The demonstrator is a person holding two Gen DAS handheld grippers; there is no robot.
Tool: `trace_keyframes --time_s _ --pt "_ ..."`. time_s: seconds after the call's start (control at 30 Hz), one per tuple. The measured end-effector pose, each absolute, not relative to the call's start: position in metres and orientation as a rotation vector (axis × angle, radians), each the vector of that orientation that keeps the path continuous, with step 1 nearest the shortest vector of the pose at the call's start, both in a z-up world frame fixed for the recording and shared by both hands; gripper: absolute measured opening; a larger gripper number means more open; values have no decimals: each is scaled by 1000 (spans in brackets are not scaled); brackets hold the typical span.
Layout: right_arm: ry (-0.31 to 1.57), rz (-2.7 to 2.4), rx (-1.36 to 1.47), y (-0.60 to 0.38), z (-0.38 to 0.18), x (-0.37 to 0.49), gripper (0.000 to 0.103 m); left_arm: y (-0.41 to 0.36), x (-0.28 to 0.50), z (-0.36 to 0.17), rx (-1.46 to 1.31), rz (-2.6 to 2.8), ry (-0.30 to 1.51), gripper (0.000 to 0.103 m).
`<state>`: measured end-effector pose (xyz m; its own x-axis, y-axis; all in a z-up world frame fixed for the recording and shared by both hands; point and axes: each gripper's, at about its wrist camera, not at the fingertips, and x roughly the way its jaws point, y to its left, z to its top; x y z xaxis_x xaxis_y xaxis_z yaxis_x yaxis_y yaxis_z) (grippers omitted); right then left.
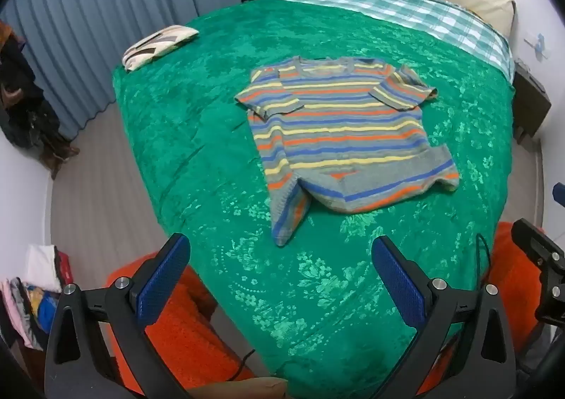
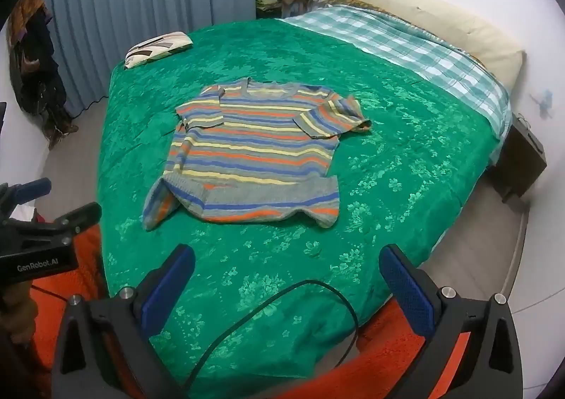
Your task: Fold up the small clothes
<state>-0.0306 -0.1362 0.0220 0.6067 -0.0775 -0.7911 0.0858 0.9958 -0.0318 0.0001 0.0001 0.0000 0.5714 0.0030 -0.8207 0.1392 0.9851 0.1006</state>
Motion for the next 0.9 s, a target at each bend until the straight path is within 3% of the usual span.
trace_keyframes --time_s 0.9 --pt "947 -126 -5 -137 17 -25 103 2 6 -11 171 -75 1040 103"
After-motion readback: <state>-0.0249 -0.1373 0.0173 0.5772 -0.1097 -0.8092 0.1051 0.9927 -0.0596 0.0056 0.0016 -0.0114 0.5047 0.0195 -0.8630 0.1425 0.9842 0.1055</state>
